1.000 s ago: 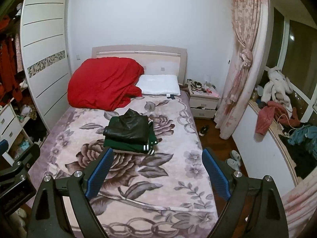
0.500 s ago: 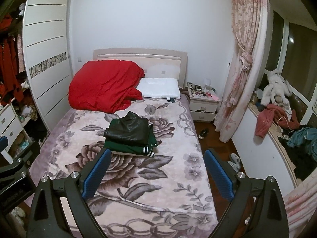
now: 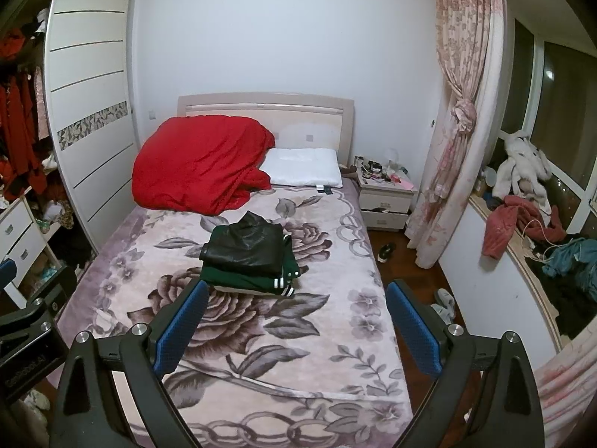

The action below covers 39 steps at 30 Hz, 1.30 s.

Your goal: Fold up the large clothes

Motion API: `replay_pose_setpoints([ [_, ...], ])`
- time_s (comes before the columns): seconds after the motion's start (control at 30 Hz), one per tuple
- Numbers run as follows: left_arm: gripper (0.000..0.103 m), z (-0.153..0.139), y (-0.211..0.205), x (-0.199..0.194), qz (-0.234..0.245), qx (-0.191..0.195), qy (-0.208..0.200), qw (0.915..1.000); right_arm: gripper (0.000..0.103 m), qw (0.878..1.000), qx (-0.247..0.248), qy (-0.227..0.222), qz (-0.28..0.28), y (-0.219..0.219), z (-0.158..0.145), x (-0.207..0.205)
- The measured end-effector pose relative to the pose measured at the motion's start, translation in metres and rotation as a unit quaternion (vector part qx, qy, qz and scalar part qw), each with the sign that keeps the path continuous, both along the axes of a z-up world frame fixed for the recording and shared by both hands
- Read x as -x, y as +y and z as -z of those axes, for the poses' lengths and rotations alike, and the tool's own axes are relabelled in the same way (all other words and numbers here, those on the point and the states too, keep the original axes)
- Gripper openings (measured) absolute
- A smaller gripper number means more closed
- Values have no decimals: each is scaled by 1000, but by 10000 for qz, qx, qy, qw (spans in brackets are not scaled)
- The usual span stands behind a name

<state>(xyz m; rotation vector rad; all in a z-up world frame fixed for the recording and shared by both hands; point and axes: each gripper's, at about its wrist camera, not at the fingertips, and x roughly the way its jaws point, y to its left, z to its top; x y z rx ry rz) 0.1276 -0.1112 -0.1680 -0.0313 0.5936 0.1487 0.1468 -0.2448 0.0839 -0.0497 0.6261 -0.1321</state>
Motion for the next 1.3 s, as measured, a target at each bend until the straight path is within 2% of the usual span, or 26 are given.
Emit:
replay_pose_setpoints([
  [1.3,103,-7,-3,-7,14,-2,-51,10000,99,10000,-32,-44,0,2,2,-4],
])
